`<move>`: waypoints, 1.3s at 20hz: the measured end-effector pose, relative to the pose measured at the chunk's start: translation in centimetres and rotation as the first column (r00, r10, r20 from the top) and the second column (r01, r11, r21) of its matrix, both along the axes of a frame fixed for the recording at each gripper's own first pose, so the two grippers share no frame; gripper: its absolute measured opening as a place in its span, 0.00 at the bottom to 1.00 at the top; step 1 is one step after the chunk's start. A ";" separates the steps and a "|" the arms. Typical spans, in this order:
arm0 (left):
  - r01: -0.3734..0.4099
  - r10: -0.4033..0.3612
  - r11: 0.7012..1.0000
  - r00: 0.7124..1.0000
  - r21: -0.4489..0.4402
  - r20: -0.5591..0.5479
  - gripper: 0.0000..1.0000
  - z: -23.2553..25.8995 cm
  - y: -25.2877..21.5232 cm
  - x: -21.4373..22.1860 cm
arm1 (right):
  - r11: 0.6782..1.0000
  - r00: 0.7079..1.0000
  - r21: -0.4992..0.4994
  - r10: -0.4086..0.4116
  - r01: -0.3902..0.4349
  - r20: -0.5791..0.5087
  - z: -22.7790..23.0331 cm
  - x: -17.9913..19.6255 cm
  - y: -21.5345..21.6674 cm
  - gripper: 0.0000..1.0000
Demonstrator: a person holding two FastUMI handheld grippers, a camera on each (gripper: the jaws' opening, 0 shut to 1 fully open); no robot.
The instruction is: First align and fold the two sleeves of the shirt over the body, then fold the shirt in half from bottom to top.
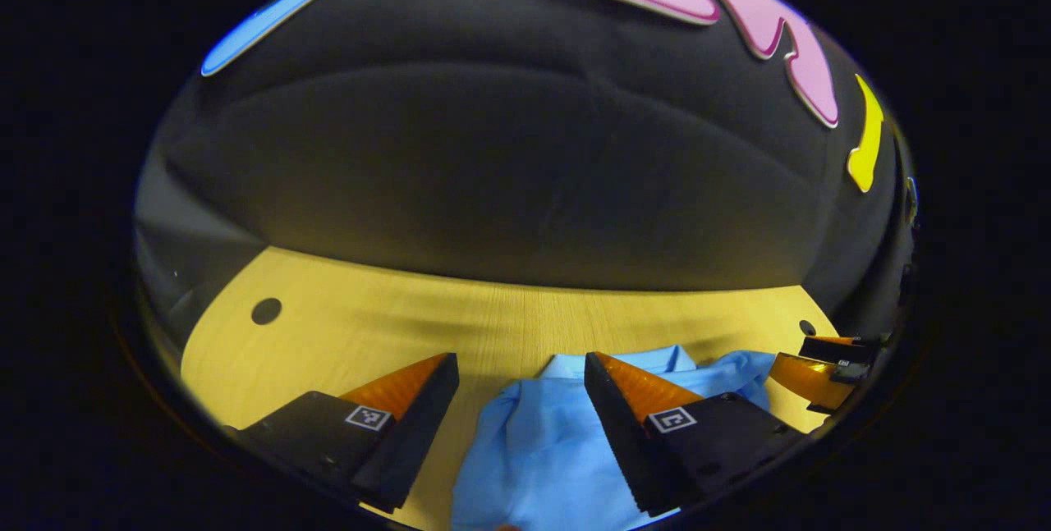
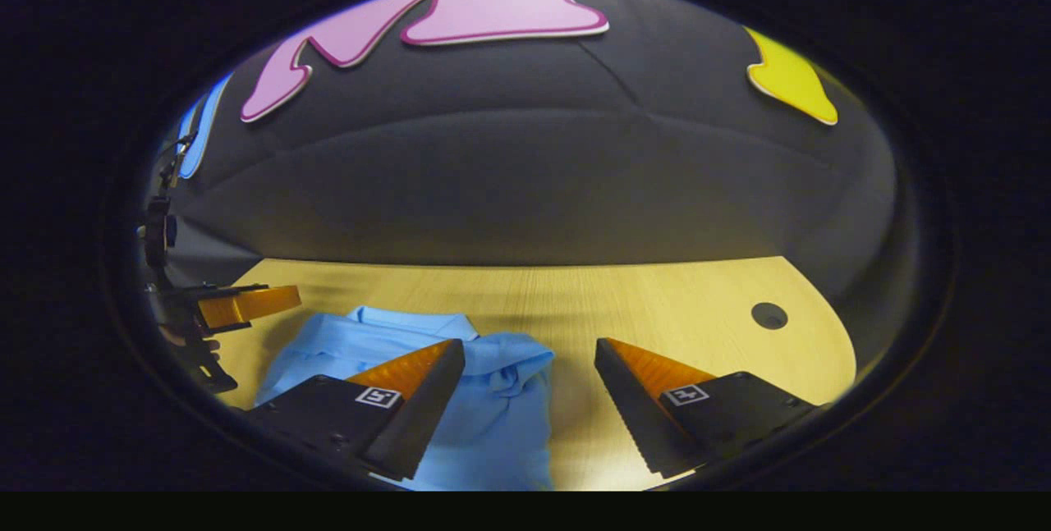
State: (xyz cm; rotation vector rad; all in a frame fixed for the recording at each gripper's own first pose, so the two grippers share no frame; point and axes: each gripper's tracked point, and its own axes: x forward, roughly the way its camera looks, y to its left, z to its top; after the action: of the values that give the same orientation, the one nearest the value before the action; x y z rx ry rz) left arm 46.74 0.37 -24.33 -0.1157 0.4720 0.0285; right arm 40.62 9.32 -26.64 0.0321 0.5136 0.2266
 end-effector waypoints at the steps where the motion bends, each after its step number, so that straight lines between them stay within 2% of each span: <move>1: -0.004 0.004 1.000 0.999 0.007 0.035 0.98 1.2 -0.1 -0.6 | 1.000 1.000 -0.006 -0.010 0.010 0.017 0.9 -0.7 -0.5 0.99; 6: 0.015 -0.023 0.999 0.987 0.046 0.162 0.97 7.6 -1.5 -6.6 | 0.998 0.993 -0.033 -0.053 0.057 0.108 6.3 -5.0 -2.9 0.98; 14: 0.091 -0.108 0.993 0.949 0.071 0.297 0.97 16.7 -4.6 -18.6 | 0.996 0.972 -0.019 -0.085 0.092 0.217 15.6 -16.2 -3.4 0.98; 20: 0.061 -0.063 0.998 0.919 0.015 0.390 0.97 21.8 -3.7 -30.6 | 0.986 0.926 0.050 -0.168 0.161 0.339 23.4 -26.8 -6.0 0.98; 26: 0.059 -0.050 0.998 0.906 -0.010 0.421 0.97 25.0 -4.2 -43.3 | 0.976 0.891 0.066 -0.215 0.206 0.400 26.5 -37.7 -8.6 0.98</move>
State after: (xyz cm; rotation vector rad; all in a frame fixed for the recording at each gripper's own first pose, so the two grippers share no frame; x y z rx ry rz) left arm 3.43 -3.79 0.66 -0.1265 0.0418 -0.0563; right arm 2.92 0.71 -0.11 0.0602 0.0891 0.0210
